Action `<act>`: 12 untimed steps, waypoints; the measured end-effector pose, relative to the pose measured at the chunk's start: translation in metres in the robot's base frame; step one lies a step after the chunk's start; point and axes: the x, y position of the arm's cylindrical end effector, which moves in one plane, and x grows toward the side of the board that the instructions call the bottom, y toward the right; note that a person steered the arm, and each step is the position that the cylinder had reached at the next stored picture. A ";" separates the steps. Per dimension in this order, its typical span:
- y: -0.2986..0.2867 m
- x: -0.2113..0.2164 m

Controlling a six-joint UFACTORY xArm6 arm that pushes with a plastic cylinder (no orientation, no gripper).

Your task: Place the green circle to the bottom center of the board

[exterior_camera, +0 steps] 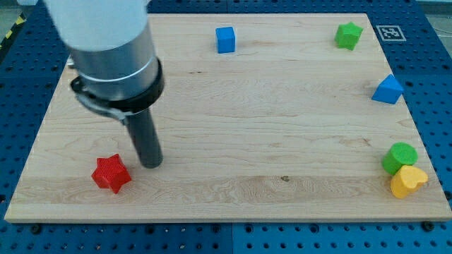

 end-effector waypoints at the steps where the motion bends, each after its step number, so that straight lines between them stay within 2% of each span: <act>1: -0.016 0.016; 2: -0.016 0.018; 4: 0.029 0.016; 5: 0.071 -0.022; 6: 0.149 -0.053; 9: 0.216 -0.055; 11: 0.321 -0.052; 12: 0.396 -0.052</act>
